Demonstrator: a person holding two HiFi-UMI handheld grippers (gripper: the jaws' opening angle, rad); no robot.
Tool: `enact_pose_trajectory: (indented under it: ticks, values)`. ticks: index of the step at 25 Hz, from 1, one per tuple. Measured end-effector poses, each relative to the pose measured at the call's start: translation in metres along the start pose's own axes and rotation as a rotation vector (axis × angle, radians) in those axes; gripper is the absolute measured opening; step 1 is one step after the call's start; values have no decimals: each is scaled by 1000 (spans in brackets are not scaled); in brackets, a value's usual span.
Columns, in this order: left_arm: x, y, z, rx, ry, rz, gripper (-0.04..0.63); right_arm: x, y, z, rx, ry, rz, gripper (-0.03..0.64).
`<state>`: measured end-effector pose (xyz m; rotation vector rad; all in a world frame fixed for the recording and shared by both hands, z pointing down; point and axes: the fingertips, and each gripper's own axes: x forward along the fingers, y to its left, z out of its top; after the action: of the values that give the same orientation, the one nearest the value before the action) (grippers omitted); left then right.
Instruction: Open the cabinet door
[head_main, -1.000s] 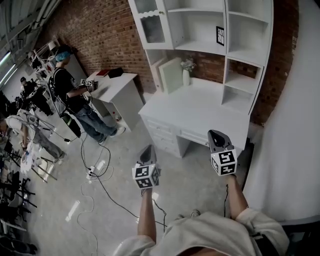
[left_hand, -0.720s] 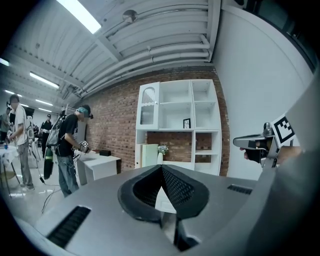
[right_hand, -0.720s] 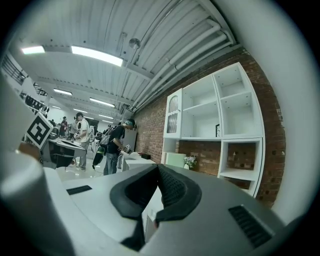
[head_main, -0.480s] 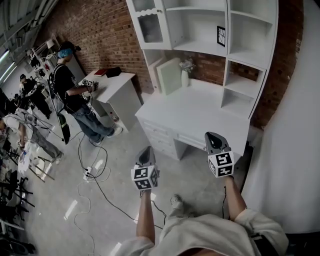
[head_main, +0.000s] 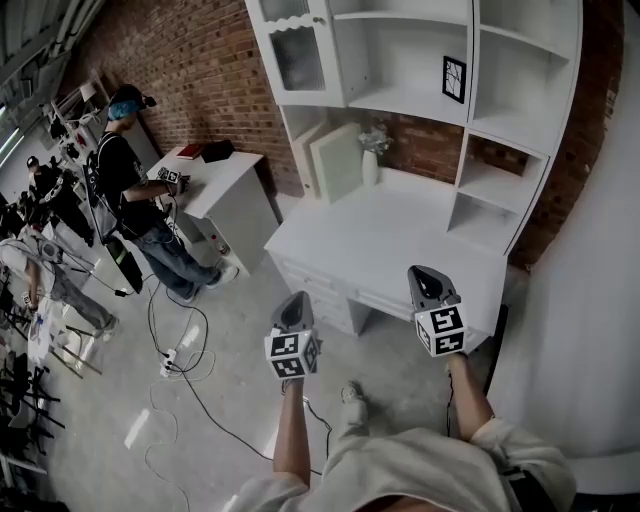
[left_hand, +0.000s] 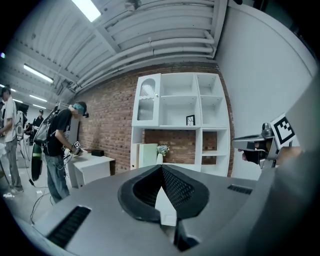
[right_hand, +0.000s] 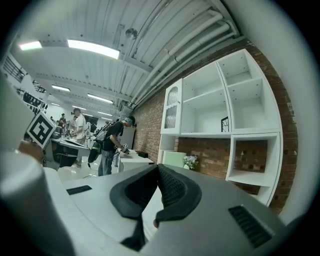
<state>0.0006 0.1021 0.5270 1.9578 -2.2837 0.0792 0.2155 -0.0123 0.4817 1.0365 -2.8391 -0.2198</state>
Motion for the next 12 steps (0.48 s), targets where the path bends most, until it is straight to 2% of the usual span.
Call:
enact_pose_trajectory:
  ticks: [12]
  values:
    - [137, 93, 23, -19, 12, -44, 26, 155, -15, 9, -6, 26, -36, 14]
